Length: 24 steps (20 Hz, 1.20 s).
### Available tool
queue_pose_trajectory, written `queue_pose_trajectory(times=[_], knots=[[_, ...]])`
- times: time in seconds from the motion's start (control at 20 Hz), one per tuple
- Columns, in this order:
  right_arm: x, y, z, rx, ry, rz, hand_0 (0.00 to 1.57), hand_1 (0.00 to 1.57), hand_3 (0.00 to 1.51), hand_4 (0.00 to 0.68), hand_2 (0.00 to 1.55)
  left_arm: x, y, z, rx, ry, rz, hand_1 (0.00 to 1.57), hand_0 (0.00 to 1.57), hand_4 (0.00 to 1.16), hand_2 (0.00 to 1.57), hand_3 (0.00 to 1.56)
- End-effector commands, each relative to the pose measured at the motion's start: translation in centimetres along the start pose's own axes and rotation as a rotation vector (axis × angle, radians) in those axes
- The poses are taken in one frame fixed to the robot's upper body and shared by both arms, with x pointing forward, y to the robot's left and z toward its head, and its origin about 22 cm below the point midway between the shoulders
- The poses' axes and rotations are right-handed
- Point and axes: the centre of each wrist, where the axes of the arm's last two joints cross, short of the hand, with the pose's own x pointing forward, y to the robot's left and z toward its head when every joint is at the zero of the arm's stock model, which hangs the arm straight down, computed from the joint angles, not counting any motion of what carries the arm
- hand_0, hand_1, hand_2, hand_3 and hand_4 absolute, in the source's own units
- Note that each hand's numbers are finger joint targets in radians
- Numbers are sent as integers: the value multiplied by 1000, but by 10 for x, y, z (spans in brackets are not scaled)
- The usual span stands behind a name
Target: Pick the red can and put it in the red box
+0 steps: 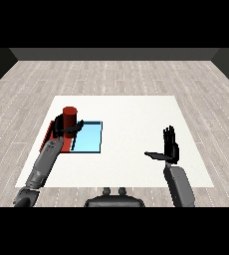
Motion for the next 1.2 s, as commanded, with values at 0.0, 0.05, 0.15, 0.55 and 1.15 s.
queue_pose_trajectory(times=[0.0,0.05,0.15,0.55,1.15], knots=[[-6,-11,-6,-10,9,12,0,0,0,0,0,-44,28,-16,47,139,-75,1566,1566,1088,1532,1436],[2,17,-7,10,4,33,0,0,0,0,0,-46,39,-21,65,181,-77,1571,1571,1100,1551,1461],[-11,5,-10,35,4,20,0,0,0,0,0,-82,38,-7,86,247,-124,1571,1571,1105,1571,1476],[-1,-5,-10,21,-78,37,0,0,0,0,0,-131,36,2,112,482,-260,1395,1395,1046,1435,1432],[-2,1,-7,32,-137,2,0,0,0,0,0,-151,53,12,24,680,-248,714,714,505,696,0]])
